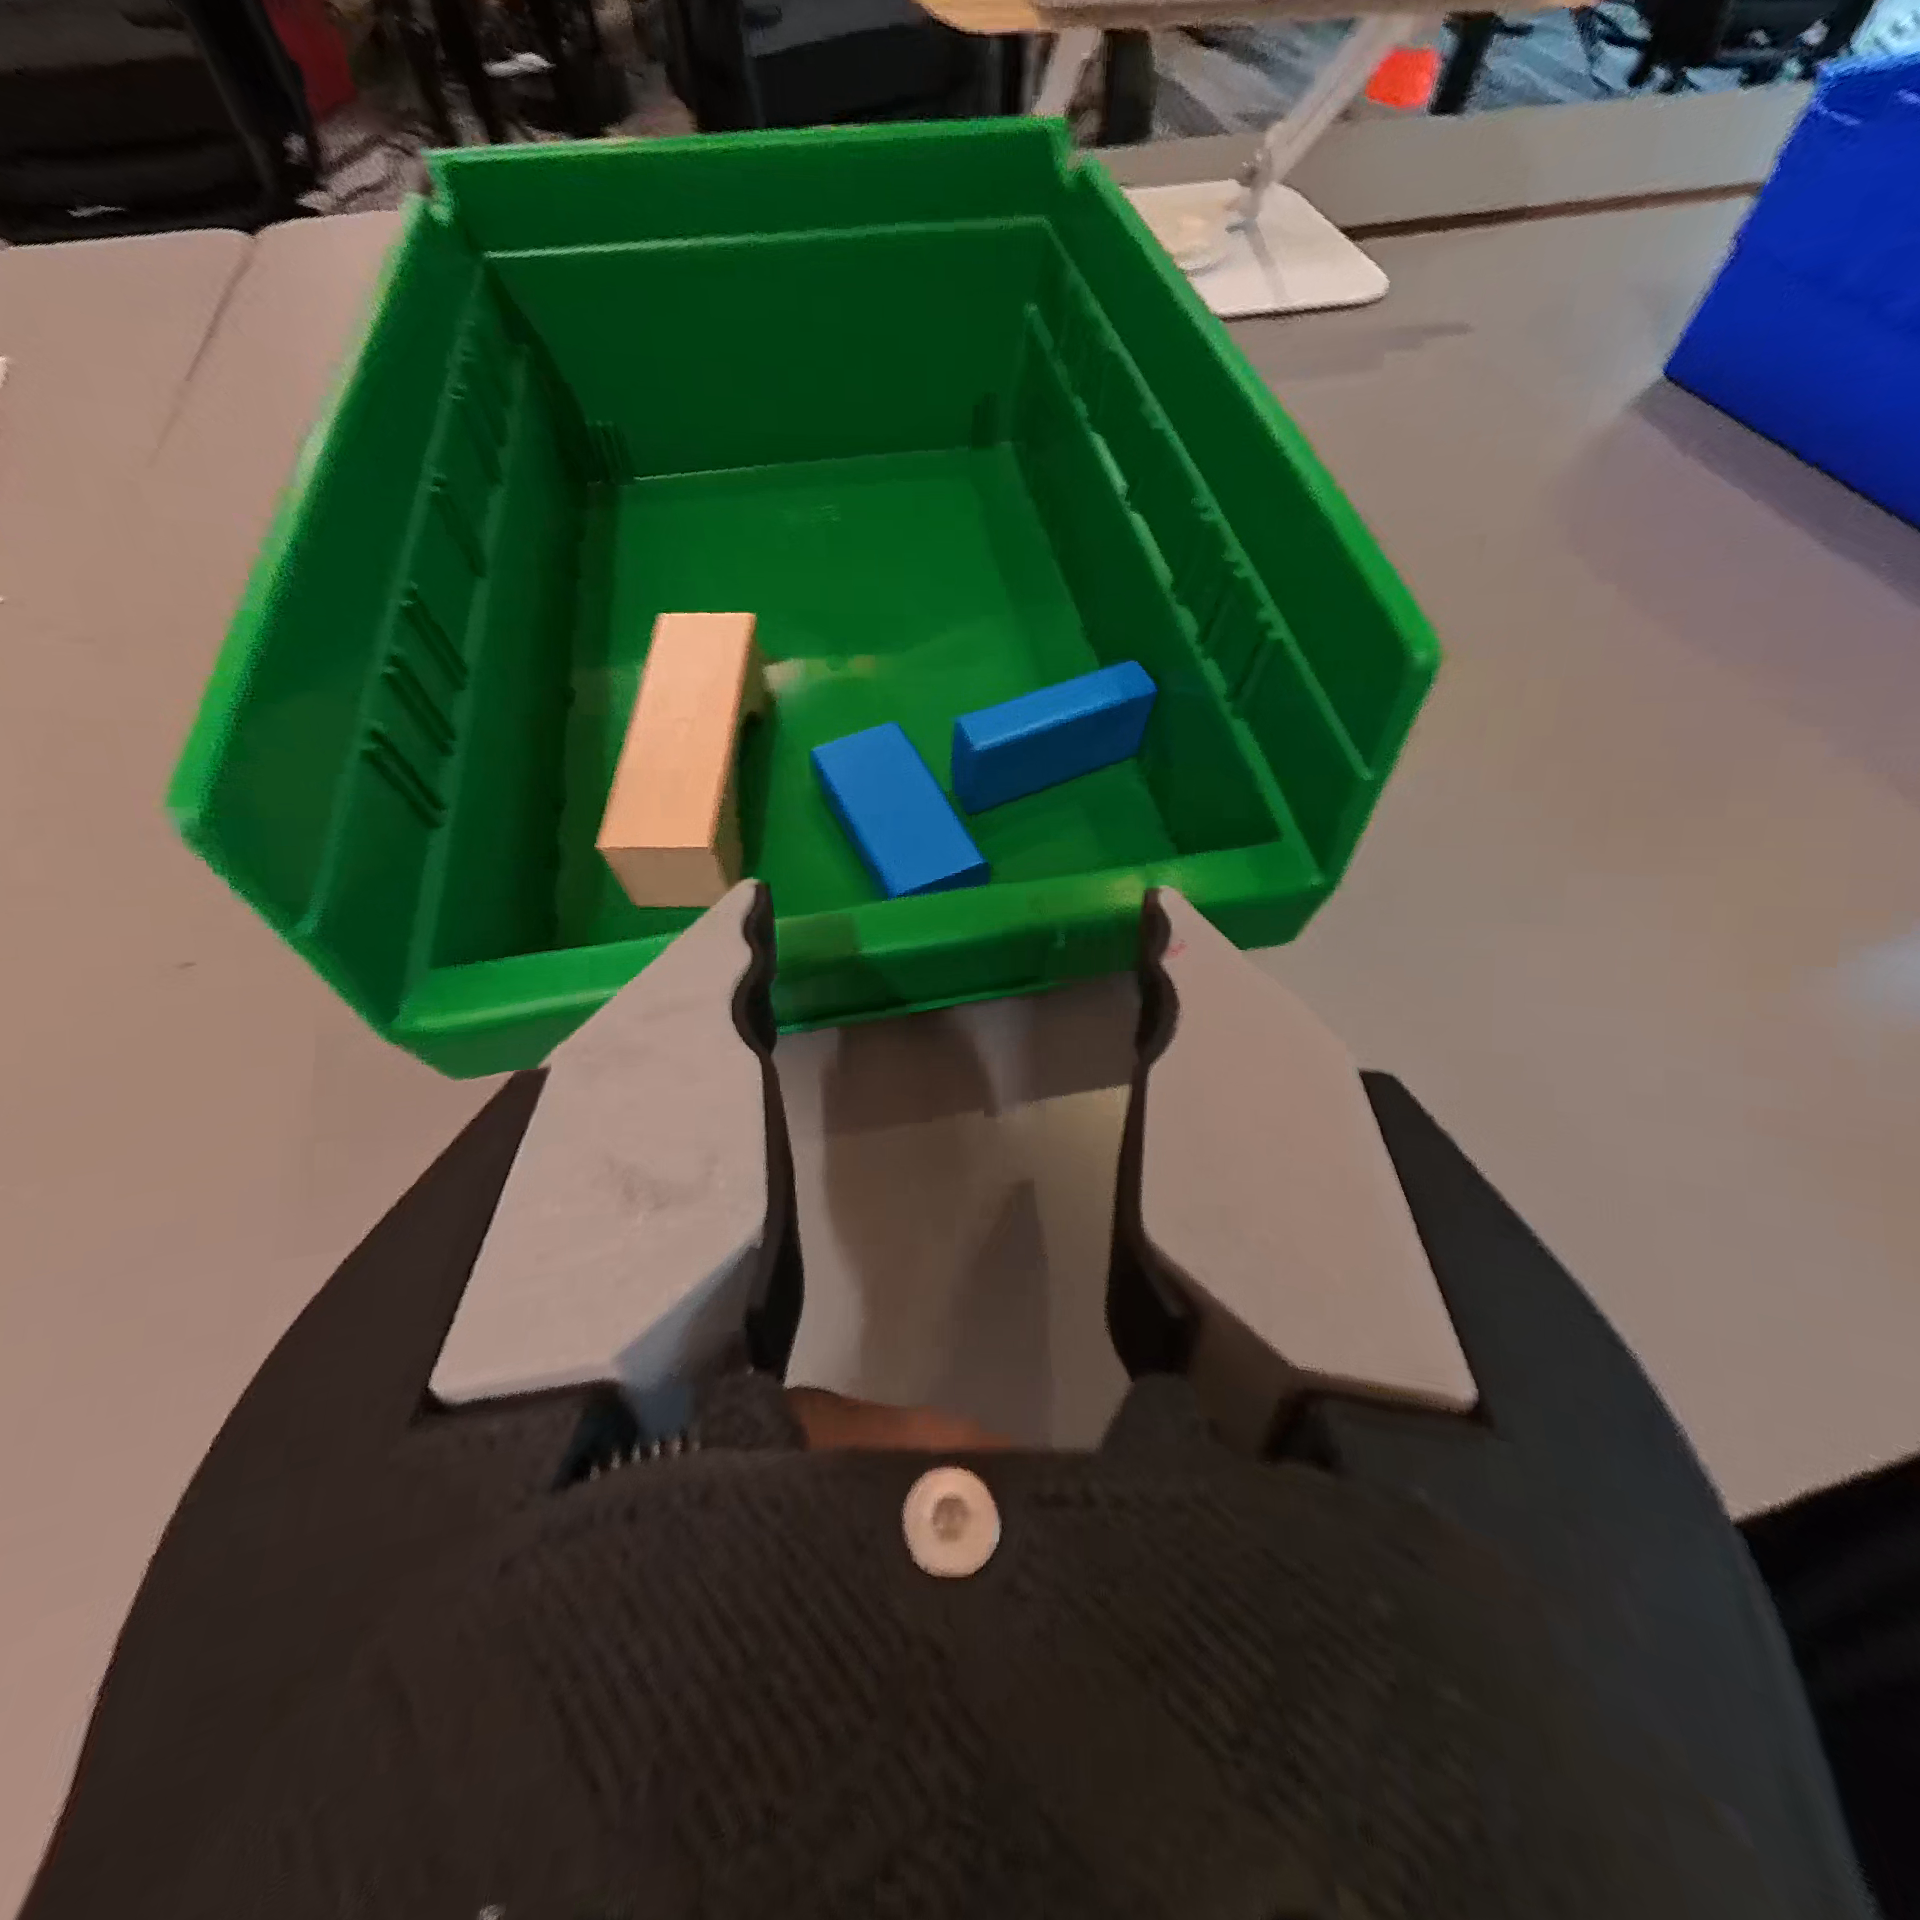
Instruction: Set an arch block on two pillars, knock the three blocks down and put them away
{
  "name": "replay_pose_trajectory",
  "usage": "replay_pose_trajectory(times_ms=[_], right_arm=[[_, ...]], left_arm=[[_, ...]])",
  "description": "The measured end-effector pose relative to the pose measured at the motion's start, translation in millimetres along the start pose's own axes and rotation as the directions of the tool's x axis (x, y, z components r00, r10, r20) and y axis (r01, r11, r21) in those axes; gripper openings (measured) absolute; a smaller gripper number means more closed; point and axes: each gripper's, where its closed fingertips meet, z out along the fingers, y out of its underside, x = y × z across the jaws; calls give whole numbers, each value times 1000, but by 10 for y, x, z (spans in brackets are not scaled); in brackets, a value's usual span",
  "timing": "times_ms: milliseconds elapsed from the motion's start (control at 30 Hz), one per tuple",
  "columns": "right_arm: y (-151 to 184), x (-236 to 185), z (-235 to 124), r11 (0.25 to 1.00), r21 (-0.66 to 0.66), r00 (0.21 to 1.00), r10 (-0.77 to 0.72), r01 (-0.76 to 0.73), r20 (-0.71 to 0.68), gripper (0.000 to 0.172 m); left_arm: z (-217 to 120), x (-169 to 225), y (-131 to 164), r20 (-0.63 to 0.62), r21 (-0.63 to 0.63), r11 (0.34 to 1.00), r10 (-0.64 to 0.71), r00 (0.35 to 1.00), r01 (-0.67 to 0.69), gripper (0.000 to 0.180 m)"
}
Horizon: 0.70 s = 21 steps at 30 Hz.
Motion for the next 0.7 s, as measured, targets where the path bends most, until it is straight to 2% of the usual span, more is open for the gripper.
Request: replay_pose_trajectory(times_ms=[133,267,367,467,567,700], right_arm=[[-29,-177,-8,999,5,990,36,-37,134,38],[25,-478,68,994,-112,959,41,-10,279,40],[33,-756,168,987,-158,924,46,15,379,45],[-3,-995,337,986,-163,876,102,-28,470,45],[-98,-1153,503,983,-166,833,157,-80,530,47],[-6,-1279,647,983,-183,807,128,-25,576,48]], left_arm=[[-13,153,-99,-96,9,999,36,995,-36,67],[132,101,-317,-94,51,990,137,986,-133,61],[393,127,-349,-159,-48,968,237,959,-247,64],[673,73,-365,-214,-160,907,354,910,-390,62],[874,70,-225,-357,-328,825,343,869,-460,61],[1071,110,-180,-462,-332,774,365,808,-540,60]])
